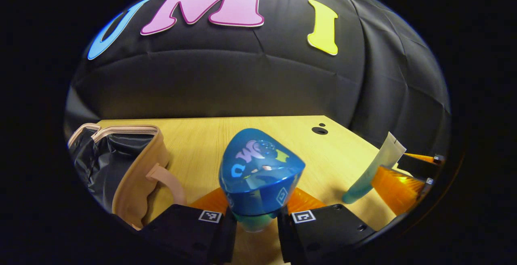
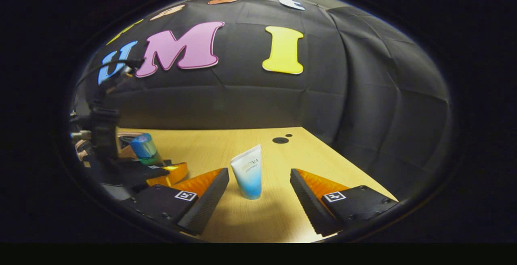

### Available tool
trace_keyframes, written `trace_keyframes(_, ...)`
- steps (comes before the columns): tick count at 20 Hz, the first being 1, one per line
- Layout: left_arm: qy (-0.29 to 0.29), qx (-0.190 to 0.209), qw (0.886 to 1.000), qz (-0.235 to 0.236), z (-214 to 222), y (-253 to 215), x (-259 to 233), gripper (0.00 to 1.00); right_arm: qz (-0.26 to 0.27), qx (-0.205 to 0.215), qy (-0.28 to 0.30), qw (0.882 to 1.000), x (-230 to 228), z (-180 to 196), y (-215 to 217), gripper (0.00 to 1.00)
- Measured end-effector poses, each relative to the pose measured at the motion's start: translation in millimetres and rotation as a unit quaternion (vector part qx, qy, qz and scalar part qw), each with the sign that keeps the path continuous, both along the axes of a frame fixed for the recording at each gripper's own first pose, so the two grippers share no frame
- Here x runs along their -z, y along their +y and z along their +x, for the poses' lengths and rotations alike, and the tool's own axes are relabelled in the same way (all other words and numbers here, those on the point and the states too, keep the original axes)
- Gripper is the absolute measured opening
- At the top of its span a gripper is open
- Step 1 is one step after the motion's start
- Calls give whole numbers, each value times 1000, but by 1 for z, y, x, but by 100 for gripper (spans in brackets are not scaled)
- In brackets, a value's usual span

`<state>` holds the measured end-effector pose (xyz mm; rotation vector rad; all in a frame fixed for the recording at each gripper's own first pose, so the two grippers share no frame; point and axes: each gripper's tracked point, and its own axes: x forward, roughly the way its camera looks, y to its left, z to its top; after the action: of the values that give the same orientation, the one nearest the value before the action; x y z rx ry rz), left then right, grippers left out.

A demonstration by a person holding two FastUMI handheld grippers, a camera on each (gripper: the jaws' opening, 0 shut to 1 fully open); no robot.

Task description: First open the suitcase, pack the skin care products into it, and then close the suitcase.

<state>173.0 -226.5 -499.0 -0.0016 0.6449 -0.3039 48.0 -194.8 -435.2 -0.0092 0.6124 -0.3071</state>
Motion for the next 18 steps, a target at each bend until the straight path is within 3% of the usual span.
trace_keyframes(6,0,13,1000,-8,-8,-1,-3,51,-23,42,40,998,38,18,-10,97)
trace_keyframes(8,2,13,1000,-9,-11,0,-3,48,-25,47,41,998,41,24,-10,97)
trace_keyframes(11,0,17,1000,-8,-13,1,-3,51,-30,33,43,998,40,31,-5,57)
trace_keyframes(13,-1,22,1000,-7,-14,0,-4,48,-28,20,35,999,37,30,-2,39)
trace_keyframes(14,-1,22,1000,-8,-13,0,-4,48,-25,18,28,999,34,30,-1,33)
trace_keyframes(17,1,23,1000,-14,-16,0,-4,48,-5,7,24,1000,34,27,8,36)
trace_keyframes(18,2,21,1000,-18,-17,1,-5,48,-3,-1,22,1000,32,26,11,30)
